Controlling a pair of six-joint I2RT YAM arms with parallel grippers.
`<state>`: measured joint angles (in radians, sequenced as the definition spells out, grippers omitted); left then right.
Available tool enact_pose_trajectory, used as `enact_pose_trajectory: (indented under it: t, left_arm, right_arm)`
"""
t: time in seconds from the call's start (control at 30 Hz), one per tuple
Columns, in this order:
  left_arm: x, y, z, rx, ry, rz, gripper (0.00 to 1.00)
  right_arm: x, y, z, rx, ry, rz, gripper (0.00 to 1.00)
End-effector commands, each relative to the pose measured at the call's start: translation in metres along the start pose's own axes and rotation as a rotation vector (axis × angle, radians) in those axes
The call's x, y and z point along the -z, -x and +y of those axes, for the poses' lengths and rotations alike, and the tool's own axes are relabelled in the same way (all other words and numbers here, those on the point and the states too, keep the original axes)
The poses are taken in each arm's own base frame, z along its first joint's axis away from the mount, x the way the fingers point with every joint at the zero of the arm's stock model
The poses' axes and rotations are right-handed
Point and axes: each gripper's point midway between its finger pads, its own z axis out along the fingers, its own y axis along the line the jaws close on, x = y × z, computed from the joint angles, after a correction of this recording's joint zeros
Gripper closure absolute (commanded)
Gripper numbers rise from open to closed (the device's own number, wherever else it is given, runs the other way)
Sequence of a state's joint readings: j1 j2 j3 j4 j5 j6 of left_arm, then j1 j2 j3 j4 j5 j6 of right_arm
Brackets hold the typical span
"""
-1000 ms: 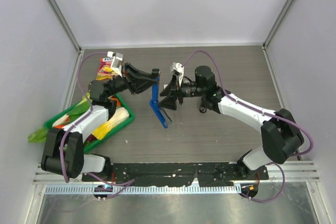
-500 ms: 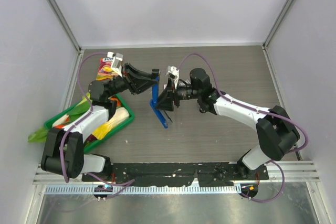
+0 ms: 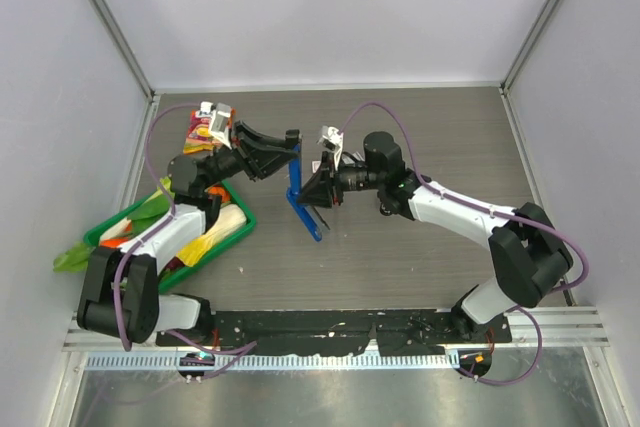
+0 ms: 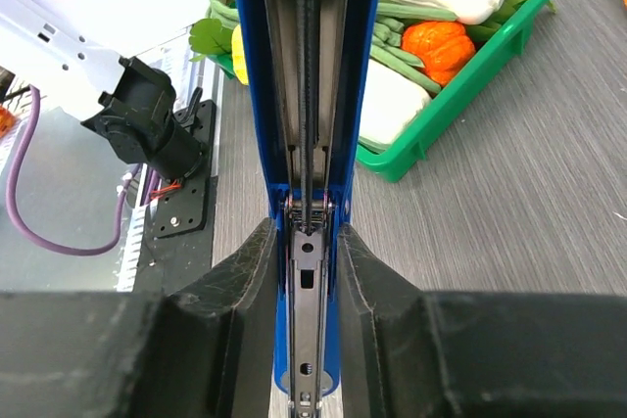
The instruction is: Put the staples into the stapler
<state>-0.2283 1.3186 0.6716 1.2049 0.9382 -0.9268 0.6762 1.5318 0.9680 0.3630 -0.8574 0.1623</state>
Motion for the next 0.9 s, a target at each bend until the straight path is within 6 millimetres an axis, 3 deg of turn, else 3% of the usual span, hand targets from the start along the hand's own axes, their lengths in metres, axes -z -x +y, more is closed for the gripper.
enact_pose_trajectory:
  t: [0.0,0.13,0.23,0.37,0.4,0.63,0.7,0.73,0.87]
  left_arm:
    - [0.008,0.031,-0.001,-0.111,0.056,-0.110,0.89]
    - [0.020,0.043,0.008,-0.130,0.109,-0.145,0.88]
    - [0.026,0.049,0.011,-0.138,0.142,-0.164,0.82]
    - [0.034,0.053,0.018,-0.142,0.177,-0.153,0.38]
    - [0.035,0.051,0.017,-0.141,0.178,-0.138,0.33]
    - [0.055,0.052,0.022,-0.131,0.244,-0.098,0.12]
    - [0.073,0.062,0.033,-0.145,0.315,-0.105,0.08]
    - [0.079,0.059,0.036,-0.110,0.343,-0.085,0.00]
    - [0.109,0.067,0.053,-0.107,0.487,-0.066,0.00]
  right_arm:
    - [0.015,0.043,0.003,0.096,-0.058,-0.122,0.99]
    - [0.025,0.056,0.000,0.089,-0.091,-0.162,0.99]
    - [0.032,0.062,-0.005,0.088,-0.120,-0.179,0.99]
    - [0.037,0.063,-0.012,0.110,-0.167,-0.165,0.99]
    - [0.039,0.065,-0.015,0.116,-0.189,-0.166,0.99]
    - [0.045,0.049,-0.046,0.093,-0.347,-0.101,0.99]
    - [0.043,0.038,-0.056,0.079,-0.400,-0.052,0.99]
    - [0.044,0.033,-0.066,0.073,-0.456,-0.033,0.99]
    - [0.030,0.003,-0.088,0.050,-0.592,0.097,0.99]
